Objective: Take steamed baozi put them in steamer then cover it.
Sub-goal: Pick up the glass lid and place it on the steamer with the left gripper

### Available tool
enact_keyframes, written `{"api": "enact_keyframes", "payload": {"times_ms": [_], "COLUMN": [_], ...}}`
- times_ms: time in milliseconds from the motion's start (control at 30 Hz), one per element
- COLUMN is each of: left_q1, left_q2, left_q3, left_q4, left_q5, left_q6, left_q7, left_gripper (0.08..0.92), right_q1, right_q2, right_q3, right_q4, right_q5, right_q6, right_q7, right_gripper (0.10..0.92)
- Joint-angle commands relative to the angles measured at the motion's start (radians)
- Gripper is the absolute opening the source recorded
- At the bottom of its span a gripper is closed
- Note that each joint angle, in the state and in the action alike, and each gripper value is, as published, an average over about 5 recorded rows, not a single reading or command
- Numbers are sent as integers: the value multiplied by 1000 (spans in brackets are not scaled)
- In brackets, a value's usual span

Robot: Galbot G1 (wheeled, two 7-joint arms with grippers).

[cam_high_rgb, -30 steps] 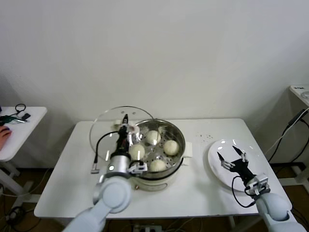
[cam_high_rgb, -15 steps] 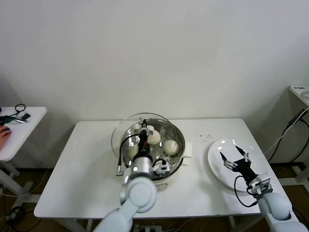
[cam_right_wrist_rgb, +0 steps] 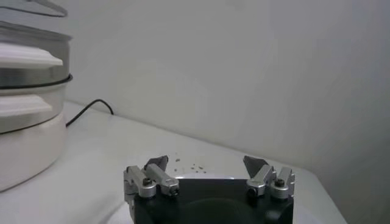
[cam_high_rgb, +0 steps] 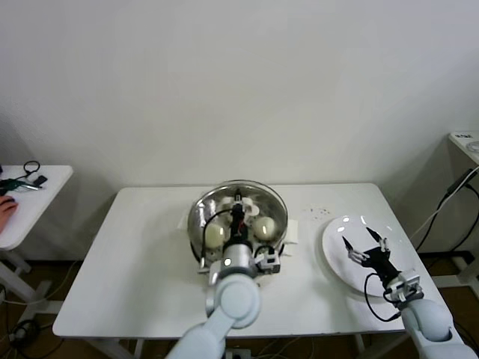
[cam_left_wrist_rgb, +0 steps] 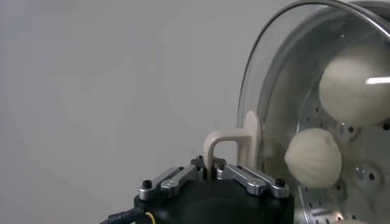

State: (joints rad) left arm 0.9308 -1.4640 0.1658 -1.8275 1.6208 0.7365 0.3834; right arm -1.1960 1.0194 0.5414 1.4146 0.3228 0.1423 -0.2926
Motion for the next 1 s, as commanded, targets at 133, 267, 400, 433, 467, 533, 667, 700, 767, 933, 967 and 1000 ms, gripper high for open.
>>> {"api": "enact_keyframes", "payload": {"times_ms": [133, 267, 400, 433, 467, 533, 667, 700, 767, 933, 967, 1000], "left_q1": [-2, -2, -4, -5, -5, -6, -5, -4, -4, -7, -7, -6], "left_q2": [-29, -25, -27, -28, -30, -29, -22, -20, -16, -10, -9, -8], "left_q3": [2, 0, 0, -1, -2, -2, -3, -4, -4, -2, -1, -2], "left_q4": [60, 67, 76, 79, 81, 85, 90, 90, 90, 95, 97, 99], "left_q5": [-1, -2, -3, -3, -4, -4, -5, -6, -7, -12, -14, -16], "left_q6": [49, 49, 49, 49, 49, 49, 49, 49, 49, 49, 49, 49], "left_q7": [-10, -12, -15, -17, -19, -27, -44, -47, -53, -68, -70, -72], "left_gripper": [151, 151, 151, 151, 151, 151, 151, 151, 151, 151, 151, 151], "right_q1": [2, 0, -2, -2, -2, -2, -3, -3, -5, -8, -8, -8], "right_q2": [2, 1, 1, 1, 1, 1, 0, 0, 0, 1, 1, 1], "right_q3": [-1, 3, 8, 8, 8, 8, 8, 8, 9, 10, 11, 11], "right_q4": [-6, -7, -8, -8, -8, -8, -6, -6, -6, -6, -6, -6], "right_q5": [-2, -2, -2, -1, -2, -2, -2, -2, -3, -6, -6, -6], "right_q6": [1, 3, 4, 4, 5, 5, 6, 6, 7, 9, 9, 9], "right_q7": [-1, -3, -6, -6, -6, -7, -7, -8, -9, -11, -12, -12], "right_gripper": [823, 823, 823, 823, 823, 823, 823, 823, 823, 823, 823, 823]}}
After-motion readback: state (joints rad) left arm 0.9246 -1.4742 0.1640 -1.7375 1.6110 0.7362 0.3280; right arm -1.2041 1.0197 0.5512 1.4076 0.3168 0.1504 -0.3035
